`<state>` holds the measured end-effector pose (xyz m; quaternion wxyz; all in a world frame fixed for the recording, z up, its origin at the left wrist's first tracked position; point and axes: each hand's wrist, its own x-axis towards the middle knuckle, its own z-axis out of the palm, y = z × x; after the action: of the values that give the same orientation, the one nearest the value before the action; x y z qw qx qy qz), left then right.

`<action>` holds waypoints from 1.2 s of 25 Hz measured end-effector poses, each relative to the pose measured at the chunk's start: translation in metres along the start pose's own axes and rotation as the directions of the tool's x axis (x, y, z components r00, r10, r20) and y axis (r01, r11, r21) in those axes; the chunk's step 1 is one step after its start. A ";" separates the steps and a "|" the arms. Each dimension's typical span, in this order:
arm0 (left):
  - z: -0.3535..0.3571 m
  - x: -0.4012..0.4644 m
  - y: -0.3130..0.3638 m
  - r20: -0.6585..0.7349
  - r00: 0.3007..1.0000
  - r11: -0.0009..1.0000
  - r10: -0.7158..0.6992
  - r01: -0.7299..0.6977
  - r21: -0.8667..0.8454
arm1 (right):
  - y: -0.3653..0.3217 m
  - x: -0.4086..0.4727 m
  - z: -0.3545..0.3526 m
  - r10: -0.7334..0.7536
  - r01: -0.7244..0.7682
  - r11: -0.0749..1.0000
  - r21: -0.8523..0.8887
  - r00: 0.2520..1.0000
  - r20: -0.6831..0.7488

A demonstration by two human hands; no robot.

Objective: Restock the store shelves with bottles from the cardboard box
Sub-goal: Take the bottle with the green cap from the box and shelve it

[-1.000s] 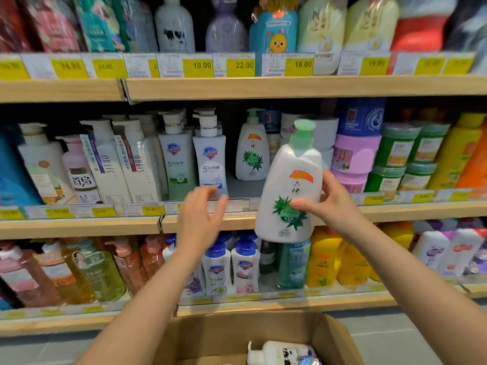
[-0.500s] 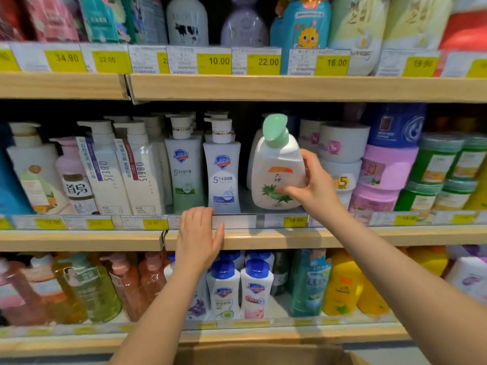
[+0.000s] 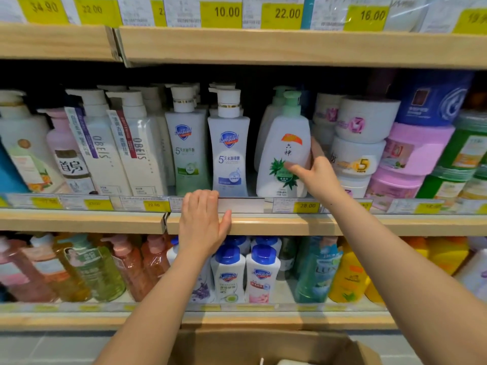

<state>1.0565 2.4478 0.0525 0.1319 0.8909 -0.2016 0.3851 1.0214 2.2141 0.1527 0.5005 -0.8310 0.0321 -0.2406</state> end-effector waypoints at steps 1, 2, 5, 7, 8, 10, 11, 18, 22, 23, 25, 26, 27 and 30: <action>0.000 -0.001 0.000 -0.009 1.000 1.000 -0.001 0.001 -0.005 | -0.002 -0.005 0.004 -0.005 0.004 1.000 -0.013 0.999 -0.051; -0.001 0.000 0.001 -0.013 1.000 1.000 -0.003 0.003 -0.010 | -0.004 -0.009 0.008 0.002 -0.009 0.997 -0.071 0.995 -0.103; -0.001 0.000 0.003 -0.007 0.999 0.999 -0.033 0.032 -0.027 | -0.015 -0.015 0.030 0.031 -0.137 0.896 -0.422 0.968 -0.249; -0.001 0.002 0.004 -0.013 0.999 0.999 -0.040 0.039 -0.032 | -0.024 -0.016 0.043 0.052 -0.203 0.848 -0.491 0.952 -0.303; -0.002 0.002 0.004 -0.013 0.999 0.999 -0.040 0.040 -0.030 | -0.025 -0.013 0.049 0.073 -0.224 0.850 -0.476 0.946 -0.314; -0.002 0.000 0.003 -0.012 0.999 0.999 -0.035 0.035 -0.033 | -0.020 -0.003 0.056 0.099 -0.247 0.861 -0.445 0.939 -0.330; -0.001 0.000 0.002 -0.013 0.999 0.999 -0.031 0.031 -0.038 | -0.016 0.003 0.058 0.099 -0.248 0.867 -0.432 0.936 -0.338; 0.005 0.000 0.000 -0.047 0.999 0.999 -0.018 0.017 -0.033 | -0.002 0.040 0.071 0.042 -0.177 0.931 -0.320 0.921 -0.388; 0.007 -0.001 -0.001 -0.061 0.998 1.000 -0.008 0.007 -0.019 | 0.004 0.050 0.072 0.051 -0.183 0.929 -0.322 0.924 -0.380; 0.007 -0.001 -0.002 -0.060 0.998 1.000 -0.007 0.007 -0.015 | 0.005 0.051 0.072 0.051 -0.183 0.930 -0.319 0.923 -0.380; 0.008 0.000 -0.002 -0.057 0.998 1.000 -0.003 0.003 -0.008 | 0.006 0.052 0.071 0.048 -0.176 0.931 -0.318 0.926 -0.374; 0.007 0.000 -0.002 -0.057 0.998 1.000 0.000 -0.001 -0.012 | 0.006 0.052 0.070 0.050 -0.172 0.933 -0.318 0.933 -0.358; 0.007 -0.001 -0.002 -0.062 0.998 1.000 0.006 -0.007 -0.022 | 0.006 0.051 0.068 0.064 -0.176 0.931 -0.320 0.941 -0.333; 0.004 -0.003 -0.002 -0.070 0.997 0.997 0.042 -0.046 -0.058 | 0.004 0.035 0.053 0.126 -0.218 0.912 -0.348 0.955 -0.268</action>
<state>1.0579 2.4495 0.0475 0.1569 0.8681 -0.2278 0.4121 1.0764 2.2451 0.1416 0.3449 -0.8695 0.2110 -0.2836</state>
